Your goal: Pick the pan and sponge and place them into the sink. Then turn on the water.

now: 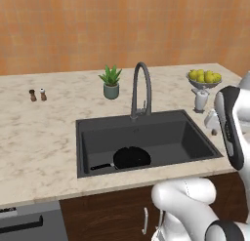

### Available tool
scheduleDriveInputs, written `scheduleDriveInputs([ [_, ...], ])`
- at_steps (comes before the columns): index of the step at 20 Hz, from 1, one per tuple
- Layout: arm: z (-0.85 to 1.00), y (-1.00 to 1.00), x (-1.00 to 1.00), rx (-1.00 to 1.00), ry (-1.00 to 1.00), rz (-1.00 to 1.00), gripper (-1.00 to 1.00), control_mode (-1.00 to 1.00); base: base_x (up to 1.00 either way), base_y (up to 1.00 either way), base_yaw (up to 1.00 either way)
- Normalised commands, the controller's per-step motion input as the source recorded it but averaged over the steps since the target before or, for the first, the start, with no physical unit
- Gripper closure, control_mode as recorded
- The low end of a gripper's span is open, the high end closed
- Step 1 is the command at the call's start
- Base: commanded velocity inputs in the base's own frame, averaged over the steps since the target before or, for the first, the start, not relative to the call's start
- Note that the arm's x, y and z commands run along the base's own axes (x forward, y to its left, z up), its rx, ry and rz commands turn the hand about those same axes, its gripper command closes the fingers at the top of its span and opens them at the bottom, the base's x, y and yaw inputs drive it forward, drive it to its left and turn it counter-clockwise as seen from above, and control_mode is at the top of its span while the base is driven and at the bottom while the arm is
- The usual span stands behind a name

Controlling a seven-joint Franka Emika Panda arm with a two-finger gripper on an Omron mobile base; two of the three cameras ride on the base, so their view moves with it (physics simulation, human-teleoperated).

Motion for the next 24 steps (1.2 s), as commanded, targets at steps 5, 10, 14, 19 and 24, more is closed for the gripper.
scheduleDriveInputs([
  [5,-0.19,-0.82,0.40,-0.03,0.00,0.00,-1.00,-1.00,0.00,0.00,0.00],
  [10,-0.11,-0.88,0.37,0.00,0.01,0.00,-1.00,-1.00,0.00,0.00,0.00],
  [14,-0.17,-0.75,0.46,0.00,0.06,-0.02,-1.00,-1.00,0.00,0.00,0.00],
  [19,-0.27,-0.65,0.46,0.00,0.00,0.00,-1.00,-1.00,0.00,0.00,0.00],
  [24,-0.28,-0.47,0.47,0.00,0.00,0.00,-1.00,-1.00,0.00,0.00,0.00],
])
